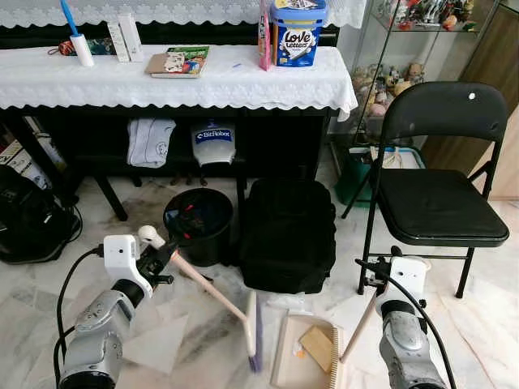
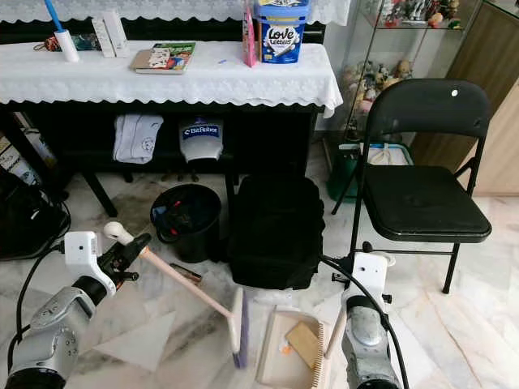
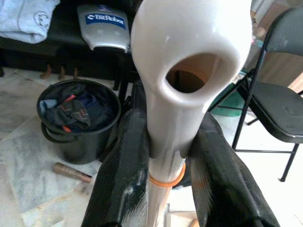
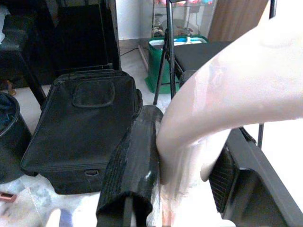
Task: Sweep floor
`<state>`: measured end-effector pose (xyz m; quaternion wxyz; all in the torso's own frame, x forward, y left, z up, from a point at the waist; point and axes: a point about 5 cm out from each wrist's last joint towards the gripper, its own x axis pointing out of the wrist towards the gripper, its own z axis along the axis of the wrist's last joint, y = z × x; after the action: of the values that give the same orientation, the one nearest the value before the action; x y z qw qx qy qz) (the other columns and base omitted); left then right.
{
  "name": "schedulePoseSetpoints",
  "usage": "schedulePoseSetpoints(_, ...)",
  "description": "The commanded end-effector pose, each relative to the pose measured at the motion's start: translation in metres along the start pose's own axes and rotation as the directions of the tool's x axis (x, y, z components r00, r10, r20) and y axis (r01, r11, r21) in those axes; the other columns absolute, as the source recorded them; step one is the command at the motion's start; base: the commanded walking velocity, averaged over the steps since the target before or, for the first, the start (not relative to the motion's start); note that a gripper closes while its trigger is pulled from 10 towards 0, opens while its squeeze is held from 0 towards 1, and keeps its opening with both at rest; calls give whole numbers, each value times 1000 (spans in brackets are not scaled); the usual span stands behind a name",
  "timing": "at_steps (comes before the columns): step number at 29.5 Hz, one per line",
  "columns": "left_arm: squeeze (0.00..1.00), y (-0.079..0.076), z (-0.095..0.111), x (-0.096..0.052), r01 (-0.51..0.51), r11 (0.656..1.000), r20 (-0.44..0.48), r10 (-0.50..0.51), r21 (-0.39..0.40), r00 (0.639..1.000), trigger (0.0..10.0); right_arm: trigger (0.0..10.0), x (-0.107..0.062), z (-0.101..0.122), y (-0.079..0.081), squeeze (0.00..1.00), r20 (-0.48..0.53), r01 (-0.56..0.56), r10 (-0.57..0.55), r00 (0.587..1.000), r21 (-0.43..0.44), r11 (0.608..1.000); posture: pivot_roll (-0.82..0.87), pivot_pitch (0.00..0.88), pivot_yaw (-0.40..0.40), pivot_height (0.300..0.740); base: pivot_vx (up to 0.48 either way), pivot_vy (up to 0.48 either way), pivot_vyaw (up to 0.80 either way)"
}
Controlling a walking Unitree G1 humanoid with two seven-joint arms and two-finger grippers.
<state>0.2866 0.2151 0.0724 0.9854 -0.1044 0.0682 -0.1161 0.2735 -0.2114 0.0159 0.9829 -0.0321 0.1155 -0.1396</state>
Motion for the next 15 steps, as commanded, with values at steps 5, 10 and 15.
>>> schedulePoseSetpoints(5, 0, 0, 14, 1, -62, 996, 85, 56, 69, 995, 10000, 10000, 4, 14, 5, 0, 73, -15, 13, 997, 35, 999, -5, 0, -5, 740, 0, 0, 0)
schedulePoseSetpoints(10, 0, 13, 23, -2, -248, 957, 171, 222, 148, 960, 10000, 10000, 4, 27, 8, 0, 156, -50, 39, 987, 65, 997, -6, 0, -6, 740, 0, 0, 0)
schedulePoseSetpoints(15, 0, 8, 20, -1, -256, 951, 179, 225, 175, 958, 10000, 10000, 4, 34, 10, 0, 191, -67, 51, 980, 77, 995, -7, 0, -7, 740, 0, 0, 0)
